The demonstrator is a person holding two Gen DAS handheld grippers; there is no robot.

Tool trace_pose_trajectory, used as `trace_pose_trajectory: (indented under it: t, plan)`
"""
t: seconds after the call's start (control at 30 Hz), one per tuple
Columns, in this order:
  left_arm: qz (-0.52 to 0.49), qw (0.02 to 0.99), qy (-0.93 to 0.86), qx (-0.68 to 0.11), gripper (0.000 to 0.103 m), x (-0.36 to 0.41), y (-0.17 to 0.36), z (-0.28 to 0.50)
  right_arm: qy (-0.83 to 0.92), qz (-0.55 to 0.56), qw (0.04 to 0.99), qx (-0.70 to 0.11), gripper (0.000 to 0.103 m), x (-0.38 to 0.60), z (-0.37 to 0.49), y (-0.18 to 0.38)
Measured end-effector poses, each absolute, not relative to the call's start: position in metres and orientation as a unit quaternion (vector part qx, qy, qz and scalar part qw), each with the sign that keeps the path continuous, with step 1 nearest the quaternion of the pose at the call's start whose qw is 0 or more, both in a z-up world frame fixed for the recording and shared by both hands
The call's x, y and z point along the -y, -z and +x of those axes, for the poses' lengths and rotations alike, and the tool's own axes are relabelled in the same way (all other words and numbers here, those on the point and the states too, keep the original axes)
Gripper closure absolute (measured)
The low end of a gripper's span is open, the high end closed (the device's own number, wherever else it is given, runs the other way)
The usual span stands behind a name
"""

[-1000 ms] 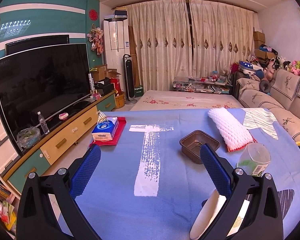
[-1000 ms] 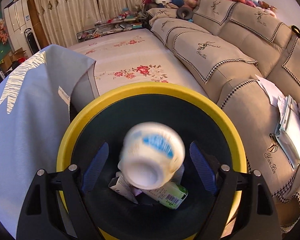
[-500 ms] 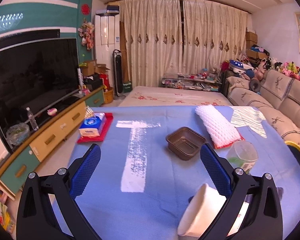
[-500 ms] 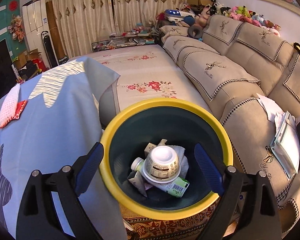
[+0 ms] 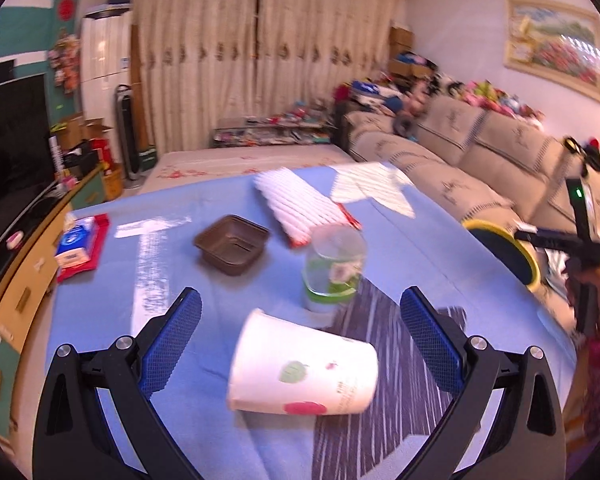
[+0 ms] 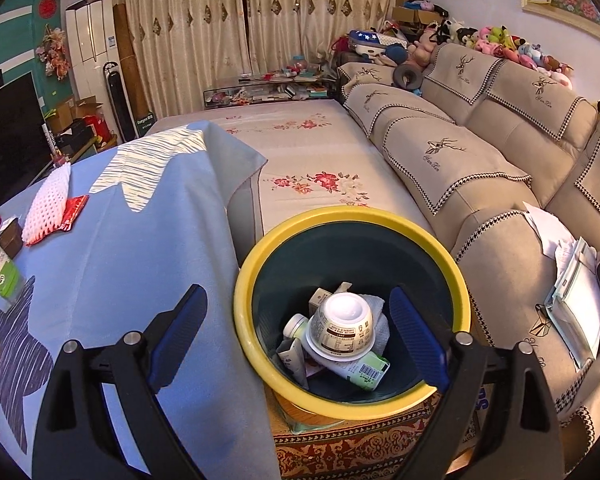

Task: Collect trash
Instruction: 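Grasp the white paper cup with a pink leaf with the left gripper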

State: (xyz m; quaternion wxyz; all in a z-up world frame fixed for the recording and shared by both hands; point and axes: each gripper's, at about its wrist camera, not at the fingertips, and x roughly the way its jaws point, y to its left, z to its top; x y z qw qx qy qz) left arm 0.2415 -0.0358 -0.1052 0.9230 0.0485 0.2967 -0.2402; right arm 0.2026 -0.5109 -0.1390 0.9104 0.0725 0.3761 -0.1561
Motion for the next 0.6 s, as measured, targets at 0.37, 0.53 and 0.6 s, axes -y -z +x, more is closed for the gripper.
trace_pose_trajectory:
  t: [0.37, 0.53, 0.6]
  plan:
    - [0.119, 0.895, 0.270, -0.333, 0.005, 0.067, 0.131, 0.240, 0.145, 0.073, 0.908, -0.387, 0.015, 0.503, 0.209, 0.147]
    - [0.140, 0.891, 0.266, -0.339, 0.005, 0.068, 0.135, 0.239, 0.139, 0.075, 0.907, -0.391, 0.015, 0.501, 0.211, 0.153]
    - [0.146, 0.896, 0.253, -0.336, 0.005, 0.065, 0.134, 0.240, 0.138, 0.077, 0.906, -0.392, 0.015, 0.501, 0.211, 0.155]
